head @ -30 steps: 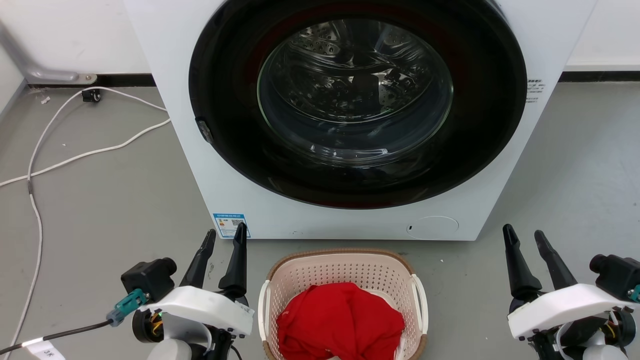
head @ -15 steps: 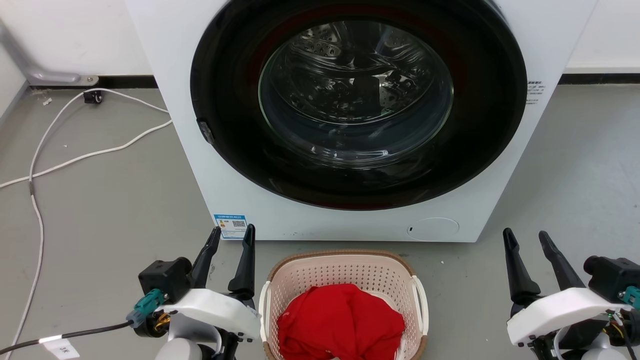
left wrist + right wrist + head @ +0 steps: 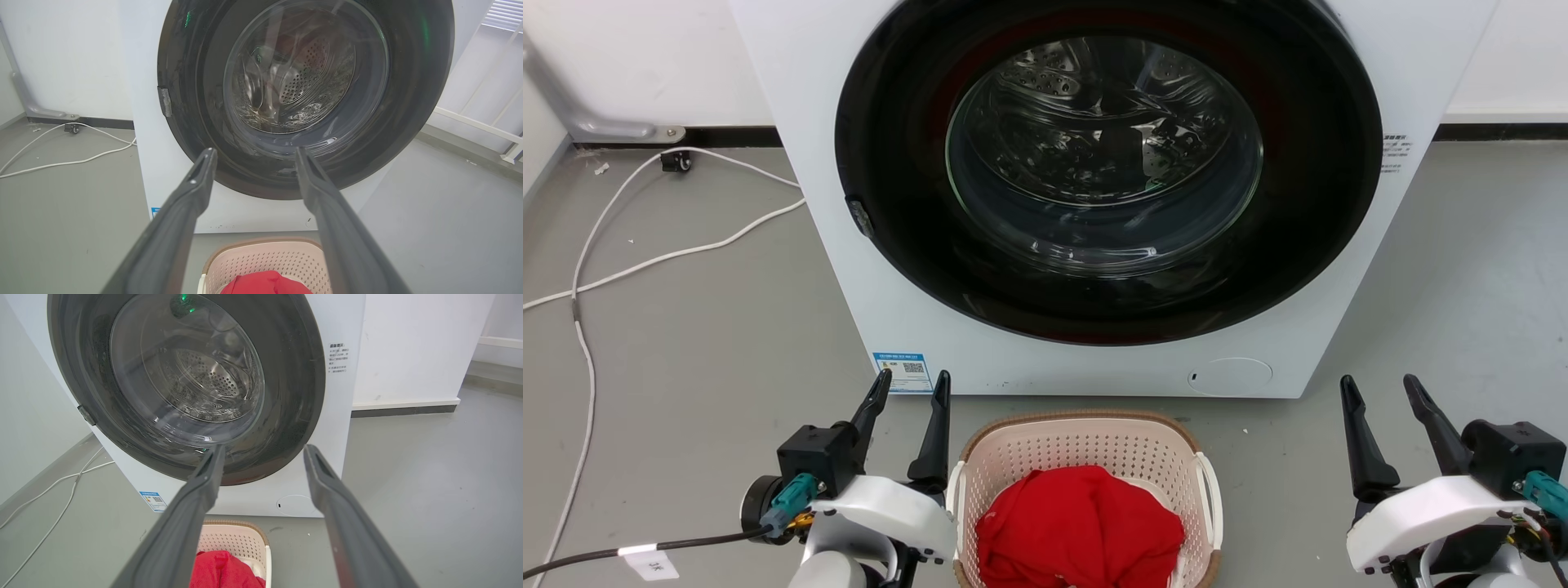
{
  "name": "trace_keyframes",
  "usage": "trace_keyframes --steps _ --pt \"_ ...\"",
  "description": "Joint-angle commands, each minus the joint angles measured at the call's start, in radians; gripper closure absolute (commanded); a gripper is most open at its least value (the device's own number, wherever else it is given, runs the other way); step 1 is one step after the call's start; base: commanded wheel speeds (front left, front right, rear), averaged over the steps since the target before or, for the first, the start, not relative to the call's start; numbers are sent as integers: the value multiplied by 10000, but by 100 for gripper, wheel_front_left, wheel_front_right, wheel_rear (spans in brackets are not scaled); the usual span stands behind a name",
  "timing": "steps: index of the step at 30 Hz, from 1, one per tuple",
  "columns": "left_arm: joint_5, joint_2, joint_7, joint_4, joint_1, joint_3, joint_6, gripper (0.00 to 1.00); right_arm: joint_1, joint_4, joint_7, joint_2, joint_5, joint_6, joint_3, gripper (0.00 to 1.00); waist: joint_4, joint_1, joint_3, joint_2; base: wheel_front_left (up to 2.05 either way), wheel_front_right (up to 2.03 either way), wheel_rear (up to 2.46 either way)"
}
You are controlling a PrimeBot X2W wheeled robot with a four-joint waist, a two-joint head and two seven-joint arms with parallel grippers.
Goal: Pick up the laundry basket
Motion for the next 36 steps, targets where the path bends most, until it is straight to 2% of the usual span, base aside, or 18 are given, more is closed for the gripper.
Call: trace_keyframes --steps 1,28,36 --pt "223 44 -81 3 -147 -31 50 0 82 -132 -70 12 -243 19 10 0 -2 0 -7 0 0 0 0" --pt "1592 -39 -560 280 -214 -161 170 0 214 -77 -570 25 -1228 13 -117 0 44 0 15 0 0 0 0" --pt "1414 -60 -549 303 -208 -109 215 0 65 80 -630 25 -1019 13 -154 0 41 0 71 0 0 0 0"
